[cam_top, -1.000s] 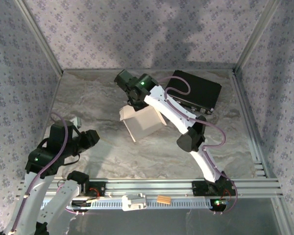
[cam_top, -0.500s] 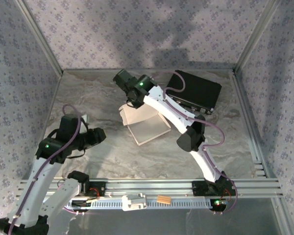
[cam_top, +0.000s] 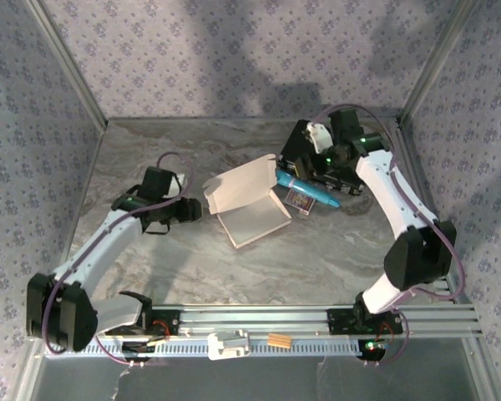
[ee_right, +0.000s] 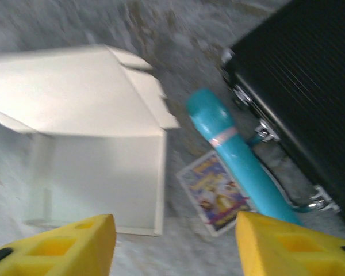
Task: Fold the paper box
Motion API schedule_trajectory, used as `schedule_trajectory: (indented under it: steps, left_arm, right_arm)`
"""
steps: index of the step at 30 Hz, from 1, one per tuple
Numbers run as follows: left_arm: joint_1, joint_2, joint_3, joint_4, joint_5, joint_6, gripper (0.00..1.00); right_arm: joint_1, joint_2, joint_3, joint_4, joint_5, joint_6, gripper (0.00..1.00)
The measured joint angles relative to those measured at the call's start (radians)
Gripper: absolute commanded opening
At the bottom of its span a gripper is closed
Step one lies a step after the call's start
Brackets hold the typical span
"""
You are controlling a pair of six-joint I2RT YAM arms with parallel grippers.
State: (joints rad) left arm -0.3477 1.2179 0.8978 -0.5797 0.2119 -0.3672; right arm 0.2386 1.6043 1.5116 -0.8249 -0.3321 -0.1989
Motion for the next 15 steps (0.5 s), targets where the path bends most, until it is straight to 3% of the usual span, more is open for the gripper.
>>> schedule_trajectory:
  steps: [6, 15]
  left_arm:
    - [0.0, 0.154, 0.053, 0.091, 0.02, 0.101, 0.48]
    - [-0.027, 0.25, 0.14, 0.109, 0.037, 0.151, 0.45]
  right_arm:
    - [-0.041, 0.211, 0.068, 0.035, -0.148, -0.282, 0.61]
    - [0.001, 0.43, 0.262, 0.059, -0.24, -0.39, 0.61]
